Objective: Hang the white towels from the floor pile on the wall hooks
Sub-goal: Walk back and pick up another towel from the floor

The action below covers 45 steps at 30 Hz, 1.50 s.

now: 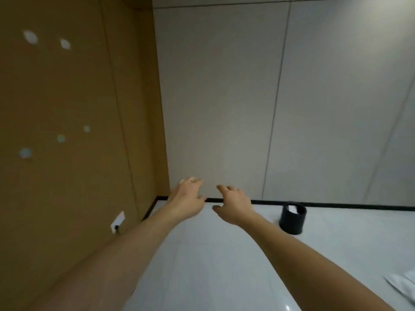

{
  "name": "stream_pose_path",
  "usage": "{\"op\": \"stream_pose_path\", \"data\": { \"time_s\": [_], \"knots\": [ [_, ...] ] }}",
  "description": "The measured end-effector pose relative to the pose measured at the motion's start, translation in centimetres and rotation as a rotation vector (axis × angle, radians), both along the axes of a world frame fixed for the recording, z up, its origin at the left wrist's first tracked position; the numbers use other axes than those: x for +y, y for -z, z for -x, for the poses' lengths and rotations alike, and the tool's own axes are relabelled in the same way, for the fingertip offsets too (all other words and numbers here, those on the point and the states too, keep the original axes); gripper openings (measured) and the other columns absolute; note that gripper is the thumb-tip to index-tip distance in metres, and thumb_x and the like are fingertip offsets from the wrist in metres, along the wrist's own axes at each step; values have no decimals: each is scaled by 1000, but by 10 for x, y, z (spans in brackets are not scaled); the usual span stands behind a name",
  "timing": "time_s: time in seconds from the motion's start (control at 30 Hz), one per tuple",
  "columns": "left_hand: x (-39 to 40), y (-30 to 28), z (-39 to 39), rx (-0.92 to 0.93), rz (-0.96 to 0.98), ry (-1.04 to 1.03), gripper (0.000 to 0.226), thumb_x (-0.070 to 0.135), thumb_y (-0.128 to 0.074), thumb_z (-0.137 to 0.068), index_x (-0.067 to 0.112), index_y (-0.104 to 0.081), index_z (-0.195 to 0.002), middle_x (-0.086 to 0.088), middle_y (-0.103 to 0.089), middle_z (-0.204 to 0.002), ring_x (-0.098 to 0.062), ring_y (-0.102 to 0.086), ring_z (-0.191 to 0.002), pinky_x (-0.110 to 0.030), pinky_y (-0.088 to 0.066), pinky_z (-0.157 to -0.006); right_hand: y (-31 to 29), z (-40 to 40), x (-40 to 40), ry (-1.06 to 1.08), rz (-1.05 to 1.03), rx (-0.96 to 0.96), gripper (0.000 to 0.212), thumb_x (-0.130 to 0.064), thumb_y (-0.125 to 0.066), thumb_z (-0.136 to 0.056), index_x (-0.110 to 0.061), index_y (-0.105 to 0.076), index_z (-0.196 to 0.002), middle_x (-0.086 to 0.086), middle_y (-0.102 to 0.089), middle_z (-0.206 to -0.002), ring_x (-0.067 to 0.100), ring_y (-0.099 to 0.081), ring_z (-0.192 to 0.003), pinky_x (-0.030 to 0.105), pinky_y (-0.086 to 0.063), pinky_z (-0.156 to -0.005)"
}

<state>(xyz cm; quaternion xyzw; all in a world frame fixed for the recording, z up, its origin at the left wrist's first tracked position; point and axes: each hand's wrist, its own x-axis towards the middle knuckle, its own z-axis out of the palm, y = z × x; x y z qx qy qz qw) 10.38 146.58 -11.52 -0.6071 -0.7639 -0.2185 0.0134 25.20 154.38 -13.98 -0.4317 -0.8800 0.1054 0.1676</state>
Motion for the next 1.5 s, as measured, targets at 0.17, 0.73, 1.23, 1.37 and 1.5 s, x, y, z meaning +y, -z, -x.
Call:
{"op": "stream_pose_path", "data": {
  "time_s": [0.17,0.73,1.23,1.37,1.5],
  "knots": [
    [69,35,-143,103,69,194,56,43,-48,-96,27,-35,-148,0,-32,-155,-22,-27,-141,-42,-28,-114,30,-160,36,240,26,-35,69,-48,-60,-88,-26,-33,-147,6,-46,-143,31,-42,-130,48,-41,-100],
    [277,156,-502,167,250,843,59,56,-48,-92,30,-37,-144,-3,-38,-150,-25,-34,-137,-45,-33,-108,140,-513,115,927,344,-57,65,-44,-55,-91,-23,-32,-148,5,-43,-146,31,-39,-132,46,-37,-103],
    [537,234,-692,117,436,1085,56,49,-47,-94,22,-42,-143,-5,-41,-147,-26,-36,-135,-42,-36,-107,212,-699,311,1263,613,20,65,-42,-55,-91,-21,-33,-149,8,-46,-141,32,-42,-128,45,-38,-102],
    [589,256,-739,134,501,1103,58,49,-48,-94,21,-42,-143,-6,-41,-147,-27,-36,-135,-43,-36,-107,234,-745,359,1285,655,40,65,-42,-55,-90,-20,-34,-148,9,-47,-140,32,-44,-127,44,-40,-100],
    [647,287,-793,143,547,1082,57,48,-49,-93,20,-42,-143,-6,-43,-146,-28,-38,-133,-43,-38,-105,264,-806,422,1270,696,53,64,-42,-55,-90,-20,-36,-147,10,-47,-138,33,-44,-126,43,-39,-101]
  ]
}}
